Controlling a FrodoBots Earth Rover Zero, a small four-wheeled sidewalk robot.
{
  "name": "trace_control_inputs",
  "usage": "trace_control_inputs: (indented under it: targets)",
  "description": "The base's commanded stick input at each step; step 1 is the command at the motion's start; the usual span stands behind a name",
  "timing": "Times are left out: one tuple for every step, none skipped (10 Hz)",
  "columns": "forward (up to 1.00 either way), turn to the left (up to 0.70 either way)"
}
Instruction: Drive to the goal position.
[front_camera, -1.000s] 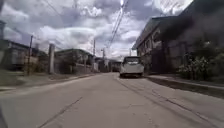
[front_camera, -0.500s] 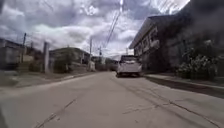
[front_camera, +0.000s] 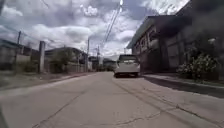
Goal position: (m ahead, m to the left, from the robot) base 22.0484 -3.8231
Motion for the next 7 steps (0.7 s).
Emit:
trace_control_inputs:
  targets:
    - [0.50,0.00]
    - [0.50,0.00]
    - [0.50,0.00]
    - [0.50,0.00]
    - [0.50,0.00]
    - [0.50,0.00]
    - [0.50,0.00]
